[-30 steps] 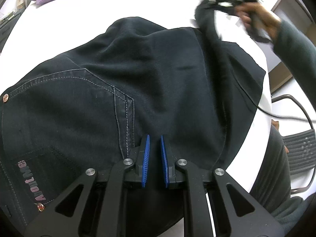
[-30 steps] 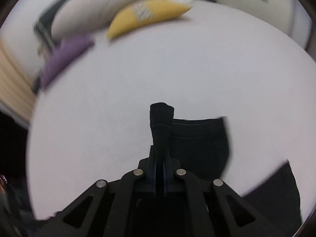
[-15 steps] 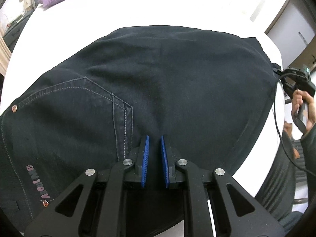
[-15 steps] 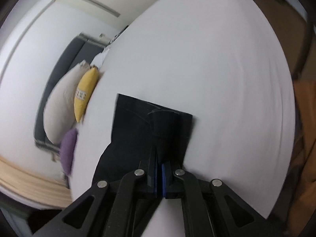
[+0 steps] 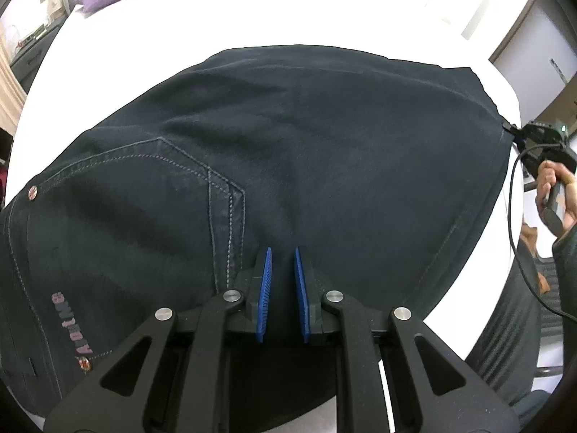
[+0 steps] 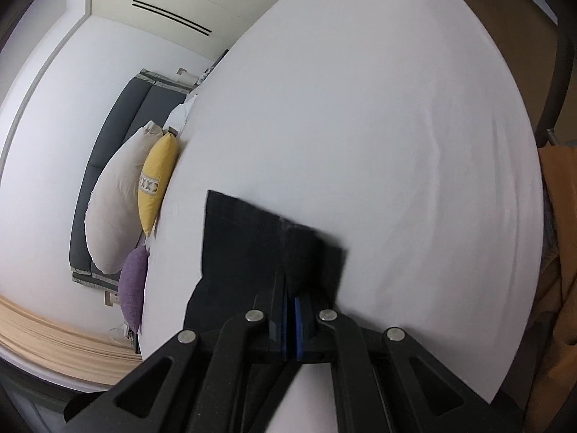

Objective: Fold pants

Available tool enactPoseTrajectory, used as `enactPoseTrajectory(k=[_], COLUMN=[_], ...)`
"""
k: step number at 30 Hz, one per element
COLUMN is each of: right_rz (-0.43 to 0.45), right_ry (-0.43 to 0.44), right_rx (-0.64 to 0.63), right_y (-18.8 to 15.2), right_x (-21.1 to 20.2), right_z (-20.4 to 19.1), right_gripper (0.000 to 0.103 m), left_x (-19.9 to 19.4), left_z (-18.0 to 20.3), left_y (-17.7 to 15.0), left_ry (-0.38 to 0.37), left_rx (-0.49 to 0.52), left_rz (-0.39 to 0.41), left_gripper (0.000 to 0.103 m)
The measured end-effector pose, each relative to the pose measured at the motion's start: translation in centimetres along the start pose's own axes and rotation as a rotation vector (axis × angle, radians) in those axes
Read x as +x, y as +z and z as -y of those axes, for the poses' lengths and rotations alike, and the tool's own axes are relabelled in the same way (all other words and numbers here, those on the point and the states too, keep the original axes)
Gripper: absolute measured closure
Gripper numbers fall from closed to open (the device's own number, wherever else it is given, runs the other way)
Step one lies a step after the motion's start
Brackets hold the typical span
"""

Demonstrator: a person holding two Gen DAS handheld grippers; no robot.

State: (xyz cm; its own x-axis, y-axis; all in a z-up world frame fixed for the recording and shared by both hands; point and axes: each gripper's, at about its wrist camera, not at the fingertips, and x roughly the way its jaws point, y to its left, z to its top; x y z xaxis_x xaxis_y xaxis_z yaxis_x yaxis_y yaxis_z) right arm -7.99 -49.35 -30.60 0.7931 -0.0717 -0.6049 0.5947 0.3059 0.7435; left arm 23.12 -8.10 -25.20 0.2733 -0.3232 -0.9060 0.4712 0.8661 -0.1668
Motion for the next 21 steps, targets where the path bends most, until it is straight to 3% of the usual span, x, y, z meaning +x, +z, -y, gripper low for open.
enactPoseTrajectory(k=[4, 6, 7, 8, 12, 15, 16, 18, 19, 21], right_rz=[0.013, 0.037, 0.071, 0.119, 0.192, 0.062, -0.077, -0.265, -0.359, -0.449], right_ry=[-0.025, -0.073, -0.130, -0.183, -0.203, -0.011, 0.140, 0.313, 0.367, 0.372], right_rx=[0.020, 0.011, -0.025, -0.088, -0.233, -0.312, -0.316, -0.322, -0.339, -0.363], right_y=[0.0, 0.0, -0.1, -0.5, -1.5, -3.5, -5.2, -8.2, -10.4, -12.4], right_x=[-1.6, -2.9, -3.9, -5.0, -7.3, -6.2, -4.6, -2.1, -0.5, 1.7], right_z=[0.6, 0.3, -0.5, -2.0, -6.8, -10.5, -11.8, -13.0, -13.2, -12.7], right_gripper=[0.102, 0.096, 0.086, 0.086, 0.086, 0.086, 0.086, 0.086, 0.086, 0.085], left_x=[-0.3, -0.2, -0.1, -0.1, -0.5, -0.7, -0.8, -0.9, -1.0, -1.0], left_z=[-0.6, -1.0, -1.2, -1.3, -1.4, -1.1, -1.1, -1.0, -1.1, -1.4], left_y=[-0.1, -0.1, -0.1, -0.2, -0.6, -1.0, -1.1, -1.3, -1.4, -1.5], left_ry=[-0.013, -0.018, -0.020, -0.021, -0.013, -0.002, 0.001, 0.000, -0.003, -0.014], left_rx=[-0.021, -0.028, -0.031, -0.032, -0.019, -0.011, -0.011, -0.020, -0.027, -0.046], left_rz=[0.012, 0.018, 0.021, 0.025, 0.044, 0.048, 0.050, 0.052, 0.052, 0.048], left_gripper=[0.090, 0.090, 0.090, 0.090, 0.090, 0.090, 0.090, 0.090, 0.090, 0.090])
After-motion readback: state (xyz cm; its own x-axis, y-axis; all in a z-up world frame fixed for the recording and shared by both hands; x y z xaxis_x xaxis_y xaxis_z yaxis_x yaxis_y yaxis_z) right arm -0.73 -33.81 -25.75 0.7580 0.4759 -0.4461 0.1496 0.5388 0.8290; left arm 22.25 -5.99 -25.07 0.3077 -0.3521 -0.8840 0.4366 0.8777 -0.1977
